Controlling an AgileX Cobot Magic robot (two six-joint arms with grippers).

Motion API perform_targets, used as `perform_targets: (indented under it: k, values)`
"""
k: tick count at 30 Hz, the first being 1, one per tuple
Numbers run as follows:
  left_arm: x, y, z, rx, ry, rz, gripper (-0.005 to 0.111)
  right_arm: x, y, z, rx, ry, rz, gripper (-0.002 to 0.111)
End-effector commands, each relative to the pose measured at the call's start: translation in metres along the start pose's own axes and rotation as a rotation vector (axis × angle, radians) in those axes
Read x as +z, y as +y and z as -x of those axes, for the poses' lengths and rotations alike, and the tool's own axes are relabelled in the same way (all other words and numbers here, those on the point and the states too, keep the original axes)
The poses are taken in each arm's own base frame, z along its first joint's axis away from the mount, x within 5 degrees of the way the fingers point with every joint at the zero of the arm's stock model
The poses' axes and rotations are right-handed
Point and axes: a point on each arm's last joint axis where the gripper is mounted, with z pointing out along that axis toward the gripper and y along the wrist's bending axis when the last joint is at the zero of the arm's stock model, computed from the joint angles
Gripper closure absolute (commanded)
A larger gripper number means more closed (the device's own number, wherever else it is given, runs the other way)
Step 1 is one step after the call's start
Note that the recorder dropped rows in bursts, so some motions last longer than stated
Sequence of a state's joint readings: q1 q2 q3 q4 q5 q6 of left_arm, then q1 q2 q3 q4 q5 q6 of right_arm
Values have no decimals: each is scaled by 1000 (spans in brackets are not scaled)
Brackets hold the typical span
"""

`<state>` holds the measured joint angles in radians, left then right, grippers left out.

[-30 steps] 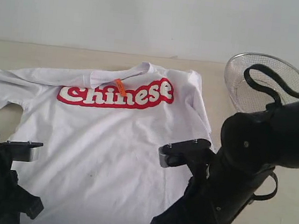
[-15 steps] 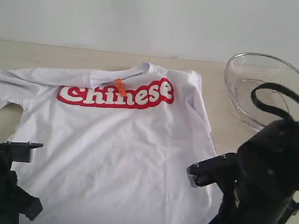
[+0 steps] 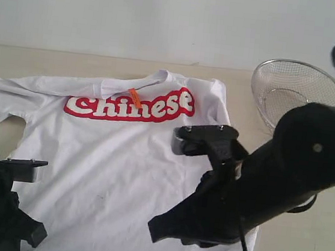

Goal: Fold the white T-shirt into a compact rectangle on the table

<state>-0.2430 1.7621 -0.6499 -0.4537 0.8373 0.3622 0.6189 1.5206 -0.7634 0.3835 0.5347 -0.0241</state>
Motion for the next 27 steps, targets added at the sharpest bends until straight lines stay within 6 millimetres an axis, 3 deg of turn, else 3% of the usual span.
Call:
perform_targets:
  k: [1,19,27]
  values:
    - [4,4,-1,6,9,31,102,23,0,-1,-8,38,-11,108]
    - [4,4,-1,6,7,31,102,57,-12,-14,0,185,-58,108]
    - [4,5,-1,9,8,34,102,47,-28,-26,-45,341,-250,108]
